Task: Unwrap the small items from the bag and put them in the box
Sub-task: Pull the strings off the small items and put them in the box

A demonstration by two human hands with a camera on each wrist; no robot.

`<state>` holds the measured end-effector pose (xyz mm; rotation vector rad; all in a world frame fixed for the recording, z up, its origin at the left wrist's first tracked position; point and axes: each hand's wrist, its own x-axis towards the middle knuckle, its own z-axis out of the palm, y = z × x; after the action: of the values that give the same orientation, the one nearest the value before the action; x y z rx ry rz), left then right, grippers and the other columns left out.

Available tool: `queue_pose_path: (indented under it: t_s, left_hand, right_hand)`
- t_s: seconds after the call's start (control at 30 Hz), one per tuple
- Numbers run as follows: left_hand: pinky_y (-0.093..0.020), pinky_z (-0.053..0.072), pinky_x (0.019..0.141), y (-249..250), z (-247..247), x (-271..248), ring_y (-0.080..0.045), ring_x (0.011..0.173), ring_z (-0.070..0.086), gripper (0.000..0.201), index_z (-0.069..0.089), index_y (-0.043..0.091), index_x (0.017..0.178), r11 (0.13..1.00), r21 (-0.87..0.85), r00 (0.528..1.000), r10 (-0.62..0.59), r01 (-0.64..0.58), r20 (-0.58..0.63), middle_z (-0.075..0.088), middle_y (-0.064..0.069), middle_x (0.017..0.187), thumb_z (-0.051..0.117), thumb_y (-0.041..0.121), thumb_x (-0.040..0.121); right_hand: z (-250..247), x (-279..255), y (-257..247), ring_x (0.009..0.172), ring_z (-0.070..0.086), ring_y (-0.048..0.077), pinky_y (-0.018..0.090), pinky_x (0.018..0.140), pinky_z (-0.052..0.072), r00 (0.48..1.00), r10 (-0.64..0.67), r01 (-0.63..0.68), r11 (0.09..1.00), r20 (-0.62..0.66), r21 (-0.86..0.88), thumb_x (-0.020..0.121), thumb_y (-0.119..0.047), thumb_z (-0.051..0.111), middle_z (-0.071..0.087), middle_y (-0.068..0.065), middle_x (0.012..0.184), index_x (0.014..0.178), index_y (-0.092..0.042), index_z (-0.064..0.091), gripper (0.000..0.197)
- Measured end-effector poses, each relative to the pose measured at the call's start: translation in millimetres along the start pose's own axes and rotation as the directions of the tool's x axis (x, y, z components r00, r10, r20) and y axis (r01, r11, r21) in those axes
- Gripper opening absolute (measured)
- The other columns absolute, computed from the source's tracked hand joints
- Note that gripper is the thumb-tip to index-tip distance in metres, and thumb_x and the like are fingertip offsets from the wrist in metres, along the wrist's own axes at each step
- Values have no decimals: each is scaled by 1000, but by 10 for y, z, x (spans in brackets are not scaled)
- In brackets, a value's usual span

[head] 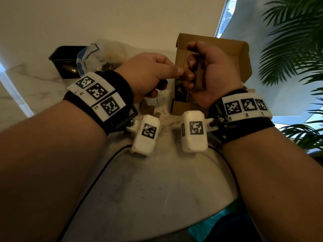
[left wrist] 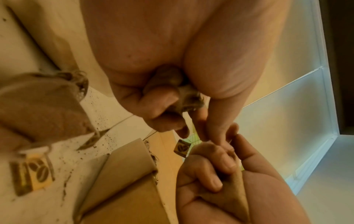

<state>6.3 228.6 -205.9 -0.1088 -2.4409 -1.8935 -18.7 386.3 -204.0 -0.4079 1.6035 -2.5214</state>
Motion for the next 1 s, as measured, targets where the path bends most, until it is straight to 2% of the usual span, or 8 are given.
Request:
queue_pose_path:
  t_s: [0.07,0.17,0.23,0.43,0.6,0.67,0.87,1.0]
  left_hand:
    - [-22,37,44,-6,8,18,-10,64,53,10,68,23,87,1000,23,999,14,-13,-44,62,4,74,76,29,90]
    - [-24,36,45,-5,21,12,-13,67,53,17,68,24,108,999,-45,1000,16,-17,-26,66,-1,91,73,28,92]
    - [-23,36,46,-9,26,6,-13,69,52,23,69,27,116,999,-41,1000,24,-24,2,66,-2,94,71,29,93]
    - [-21,38,45,-11,40,3,-10,64,54,8,70,21,102,999,-27,996,41,-43,-74,70,2,92,66,26,97]
    - [-21,36,42,-4,-51,67,-8,56,51,11,68,21,97,974,-200,945,39,-109,-325,66,4,79,67,32,96]
    - [-21,36,43,-3,-84,81,-7,56,51,13,68,21,98,970,-216,929,23,-110,-368,64,4,79,69,34,95]
    - [-22,40,45,-29,-84,74,-8,60,56,16,73,21,101,988,-151,950,-15,-34,-312,69,4,88,73,35,92]
    - [-23,42,48,-7,-60,47,-9,65,58,12,76,26,102,999,-53,975,-6,-6,-223,72,4,96,71,32,94]
  right_hand:
    - [-3,-5,4,50,37,15,27,49,25,999,-2,4,999,34,-41,100,-24,48,46,-2,64,98,-12,61,18]
    - [-12,-3,19,50,39,14,26,49,27,996,8,-2,997,90,-74,101,-26,46,47,-1,65,102,-12,62,21]
    - [-15,-2,27,49,39,13,25,48,28,993,18,-8,996,115,-84,102,-26,45,46,-1,65,103,-12,62,22]
    - [-37,-2,27,50,38,13,27,51,24,990,15,-5,997,137,-77,102,-27,44,45,-2,65,105,-13,65,24]
    - [-115,18,17,56,38,19,30,57,25,975,55,-64,997,217,33,95,-18,28,49,5,70,115,-6,70,48]
    - [-115,22,12,58,40,20,29,57,29,958,67,-75,997,278,21,91,-12,25,51,6,71,117,-6,68,51]
    - [-121,57,39,77,54,21,32,66,46,932,-46,21,997,360,73,95,0,41,62,7,90,118,-18,67,39]
    - [-145,125,49,83,52,26,37,73,46,958,-117,93,990,260,102,97,2,43,60,12,98,115,-24,71,42]
